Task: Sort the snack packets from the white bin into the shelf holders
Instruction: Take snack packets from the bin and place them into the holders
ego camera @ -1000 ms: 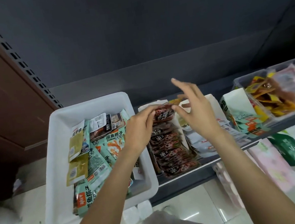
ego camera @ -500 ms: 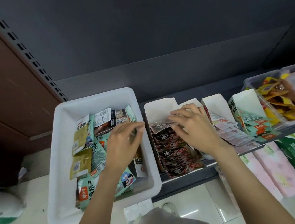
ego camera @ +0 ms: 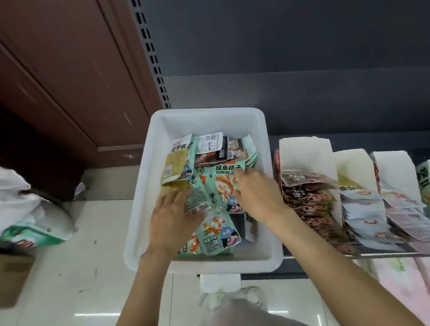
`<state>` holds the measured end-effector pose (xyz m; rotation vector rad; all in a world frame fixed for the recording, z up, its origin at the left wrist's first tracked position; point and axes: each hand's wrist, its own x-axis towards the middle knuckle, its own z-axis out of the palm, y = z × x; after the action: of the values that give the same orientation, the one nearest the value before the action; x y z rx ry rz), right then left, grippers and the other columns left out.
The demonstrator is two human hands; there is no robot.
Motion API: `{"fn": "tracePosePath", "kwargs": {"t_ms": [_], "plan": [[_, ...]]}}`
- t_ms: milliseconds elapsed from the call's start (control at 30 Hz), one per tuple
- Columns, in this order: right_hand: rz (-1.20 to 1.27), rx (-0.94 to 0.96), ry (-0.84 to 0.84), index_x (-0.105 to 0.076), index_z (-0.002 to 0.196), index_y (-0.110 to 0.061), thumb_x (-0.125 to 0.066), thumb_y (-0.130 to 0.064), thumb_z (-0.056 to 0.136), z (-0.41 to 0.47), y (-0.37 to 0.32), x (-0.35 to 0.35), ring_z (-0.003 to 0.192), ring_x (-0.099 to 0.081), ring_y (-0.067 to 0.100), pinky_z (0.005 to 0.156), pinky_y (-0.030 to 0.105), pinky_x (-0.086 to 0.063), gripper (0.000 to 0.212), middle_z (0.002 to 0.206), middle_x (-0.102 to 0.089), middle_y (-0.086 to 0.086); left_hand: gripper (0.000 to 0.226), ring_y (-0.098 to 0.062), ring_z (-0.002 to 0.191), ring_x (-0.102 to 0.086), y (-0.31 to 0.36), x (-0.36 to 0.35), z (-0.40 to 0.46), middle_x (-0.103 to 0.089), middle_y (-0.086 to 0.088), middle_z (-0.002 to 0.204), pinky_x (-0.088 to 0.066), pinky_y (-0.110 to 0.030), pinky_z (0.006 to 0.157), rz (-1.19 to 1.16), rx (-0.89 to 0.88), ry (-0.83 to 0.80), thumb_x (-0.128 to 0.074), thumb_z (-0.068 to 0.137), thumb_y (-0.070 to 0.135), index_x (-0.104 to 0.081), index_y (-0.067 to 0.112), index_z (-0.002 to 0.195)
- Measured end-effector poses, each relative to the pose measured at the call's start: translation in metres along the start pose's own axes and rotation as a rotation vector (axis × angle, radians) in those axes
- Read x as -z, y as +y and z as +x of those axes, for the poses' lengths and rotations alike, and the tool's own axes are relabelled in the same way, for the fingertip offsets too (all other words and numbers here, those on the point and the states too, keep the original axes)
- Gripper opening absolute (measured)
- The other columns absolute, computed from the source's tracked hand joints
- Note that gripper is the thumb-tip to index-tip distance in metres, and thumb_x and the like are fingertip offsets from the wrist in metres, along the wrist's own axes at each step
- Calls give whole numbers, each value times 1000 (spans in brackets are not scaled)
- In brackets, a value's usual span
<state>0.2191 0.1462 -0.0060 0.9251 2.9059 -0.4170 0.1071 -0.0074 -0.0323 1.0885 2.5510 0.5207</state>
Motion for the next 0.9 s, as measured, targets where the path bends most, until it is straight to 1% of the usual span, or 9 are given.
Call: {"fn": "tracePosePath", "kwargs": {"t_ms": [100,200,333,400,467,533,633,767,900], "plan": [[-74,-104,-71,-43,125,0,-57,-3,90,7,-4,-18,94,-65,29,67,31,-46,38,107,-66,13,62,-17,130,-34,0,-2,-1,-44,8,138,-32,-36,107,19,1,-40,-60,83,52,-41,30,137],[-117,-100,-71,-30,137,6,-49,10,88,3,-10,-18,97,-65,31,72,34,-48,52,109,-66,16,57,-16,132,-30,-2,-5,-3,-42,9,139,-29,-35,109,48,10,-53,-59,84,46,-41,30,136],[-112,-50,119,-16,148,-3,-52,4,90,-17,-10,25,79,-68,25,69,35,-54,69,93,-68,10,45,-19,121,-48,3,-5,-3,-54,4,131,-41,-38,100,-61,-11,47,-54,89,48,-53,26,128],[110,-42,288,-19,148,-18,-59,-6,91,-28,-7,53,76,-67,24,67,39,-56,71,93,-68,8,44,-7,105,-59,17,5,-6,-60,9,121,-49,-29,91,-403,4,71,-51,90,53,-57,26,124],[652,-132,348,-25,145,-31,-64,-9,89,-39,-6,68,75,-67,17,65,35,-55,72,97,-68,5,30,7,97,-59,40,20,-13,-62,19,110,-48,-11,81,-876,94,-13,-52,92,43,-60,29,117],[1100,-192,352,-32,134,-34,-64,-3,87,-45,-5,71,71,-68,8,57,25,-53,65,97,-68,4,15,-1,92,-65,58,29,-16,-69,15,96,-51,-12,71,-1204,177,-111,-55,92,27,-63,29,105],[1275,-222,396,-45,120,-28,-62,-3,89,-52,0,64,75,-69,9,57,24,-53,44,91,-71,2,14,-9,73,-69,71,36,-18,-72,4,75,-52,-17,59,-1341,150,-129,-60,88,7,-64,17,97],[993,-202,445,-61,107,-25,-48,-9,98,-62,16,53,89,-65,5,78,37,-57,22,97,-69,-8,15,-11,73,-69,77,33,-17,-73,-5,84,-51,-18,57,-1308,150,-47,-63,87,7,-63,8,102],[466,-100,604,-60,118,-26,-57,-12,91,-79,29,51,121,-48,16,96,48,-44,30,134,-51,-3,11,-7,78,-68,72,26,-10,-73,8,88,-54,-25,65,-852,-125,149,-66,88,18,-66,24,96]]}}
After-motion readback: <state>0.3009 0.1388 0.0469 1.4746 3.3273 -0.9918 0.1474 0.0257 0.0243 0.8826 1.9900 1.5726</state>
